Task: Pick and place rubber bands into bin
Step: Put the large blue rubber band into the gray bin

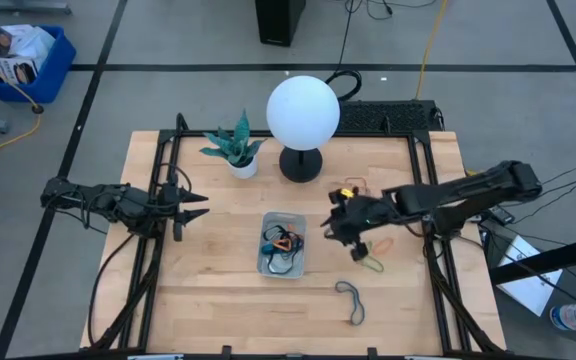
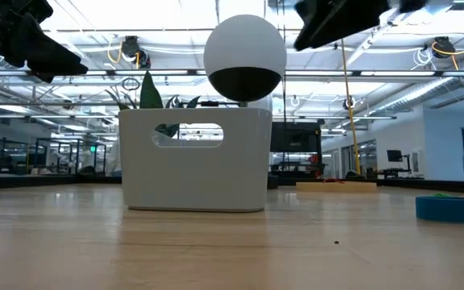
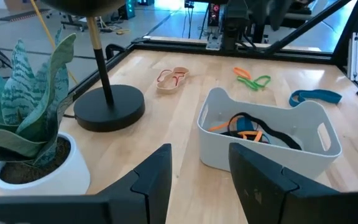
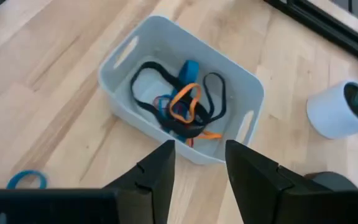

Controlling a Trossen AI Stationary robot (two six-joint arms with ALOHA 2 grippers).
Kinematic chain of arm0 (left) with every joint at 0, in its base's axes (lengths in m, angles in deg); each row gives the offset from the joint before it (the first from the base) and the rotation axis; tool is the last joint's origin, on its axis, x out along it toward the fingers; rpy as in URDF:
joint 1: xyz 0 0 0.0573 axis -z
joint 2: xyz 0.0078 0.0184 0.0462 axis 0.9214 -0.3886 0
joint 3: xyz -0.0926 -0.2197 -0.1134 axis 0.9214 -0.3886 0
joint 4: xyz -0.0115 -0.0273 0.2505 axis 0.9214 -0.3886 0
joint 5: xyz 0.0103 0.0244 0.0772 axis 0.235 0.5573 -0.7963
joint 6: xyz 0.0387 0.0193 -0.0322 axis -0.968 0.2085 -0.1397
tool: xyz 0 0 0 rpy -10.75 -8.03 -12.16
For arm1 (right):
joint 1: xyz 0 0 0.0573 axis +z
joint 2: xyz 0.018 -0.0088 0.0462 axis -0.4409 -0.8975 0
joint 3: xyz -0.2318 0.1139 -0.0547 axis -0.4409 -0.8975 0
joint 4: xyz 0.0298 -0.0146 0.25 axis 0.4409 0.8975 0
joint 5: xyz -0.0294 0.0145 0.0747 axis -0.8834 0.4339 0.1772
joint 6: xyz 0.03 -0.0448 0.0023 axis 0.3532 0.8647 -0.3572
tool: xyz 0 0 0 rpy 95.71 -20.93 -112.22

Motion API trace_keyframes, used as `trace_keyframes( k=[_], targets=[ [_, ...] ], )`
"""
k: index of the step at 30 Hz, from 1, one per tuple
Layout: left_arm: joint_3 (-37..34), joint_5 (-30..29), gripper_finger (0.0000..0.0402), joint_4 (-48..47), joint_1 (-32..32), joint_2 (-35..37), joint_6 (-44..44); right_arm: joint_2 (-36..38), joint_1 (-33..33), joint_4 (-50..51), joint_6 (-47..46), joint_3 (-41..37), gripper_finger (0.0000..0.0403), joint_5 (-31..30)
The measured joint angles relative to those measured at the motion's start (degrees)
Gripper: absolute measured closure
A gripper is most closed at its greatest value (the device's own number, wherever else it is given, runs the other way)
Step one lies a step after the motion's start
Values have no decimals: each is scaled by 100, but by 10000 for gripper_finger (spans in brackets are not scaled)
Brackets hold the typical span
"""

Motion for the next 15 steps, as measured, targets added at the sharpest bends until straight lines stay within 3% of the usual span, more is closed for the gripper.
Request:
trace_keyframes(
  k=[2,8,15],
  targets=[
    [0,2,236,2,-2,2,-4,36,233,100,-70,0,266,-252],
    [0,3,236,5,0,0,16,-29,909,338,254,0,265,-262],
    [0,6,236,2,0,2,16,-551,1312,440,-468,0,266,-277]
  ],
)
